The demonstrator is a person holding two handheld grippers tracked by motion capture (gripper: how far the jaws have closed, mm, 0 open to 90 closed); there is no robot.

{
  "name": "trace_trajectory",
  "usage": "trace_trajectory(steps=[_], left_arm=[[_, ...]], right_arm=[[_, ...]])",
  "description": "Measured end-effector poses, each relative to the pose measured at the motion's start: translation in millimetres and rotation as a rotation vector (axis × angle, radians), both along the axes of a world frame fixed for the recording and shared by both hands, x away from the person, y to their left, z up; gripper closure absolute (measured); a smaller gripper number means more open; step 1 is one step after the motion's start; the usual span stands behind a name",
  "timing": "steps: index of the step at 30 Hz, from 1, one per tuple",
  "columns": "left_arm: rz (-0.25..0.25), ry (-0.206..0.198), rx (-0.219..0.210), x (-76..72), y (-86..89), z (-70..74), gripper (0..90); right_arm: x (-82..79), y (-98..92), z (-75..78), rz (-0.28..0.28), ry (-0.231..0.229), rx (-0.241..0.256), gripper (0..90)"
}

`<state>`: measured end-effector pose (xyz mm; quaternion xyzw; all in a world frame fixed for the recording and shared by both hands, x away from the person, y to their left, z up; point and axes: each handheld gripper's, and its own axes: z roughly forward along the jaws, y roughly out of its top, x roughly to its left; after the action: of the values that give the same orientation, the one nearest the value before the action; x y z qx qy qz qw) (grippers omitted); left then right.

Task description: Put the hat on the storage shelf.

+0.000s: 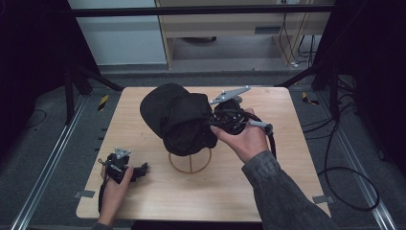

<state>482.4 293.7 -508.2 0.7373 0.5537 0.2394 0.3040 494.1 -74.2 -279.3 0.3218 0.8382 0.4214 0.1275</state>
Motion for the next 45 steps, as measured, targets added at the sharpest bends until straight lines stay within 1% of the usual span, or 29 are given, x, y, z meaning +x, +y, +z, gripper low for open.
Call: trace_trajectory(steps=[15,25,38,45], left_arm=[[0.0,0.0,0.0,0.0,0.0,0.0,0.0],[0.0,0.0,0.001,0.0,0.0,0.0,0.0],[0.0,0.0,0.001,0.0,0.0,0.0,0.0],[0.001,-0.001,0.0,0.0,-0.1,-0.1,0.0]], right_arm=[[6.7,4.1,-3.6,-0.008,0.004,-0.01,81.0],[11.5,3.9,-4.5,-0.002,0.016,0.006,77.3],[17.2,2.2,-3.9,-0.001,0.03,0.03,75.4],[18.6,1.4,-4.6,-0.009,0.04,0.028,71.3]])
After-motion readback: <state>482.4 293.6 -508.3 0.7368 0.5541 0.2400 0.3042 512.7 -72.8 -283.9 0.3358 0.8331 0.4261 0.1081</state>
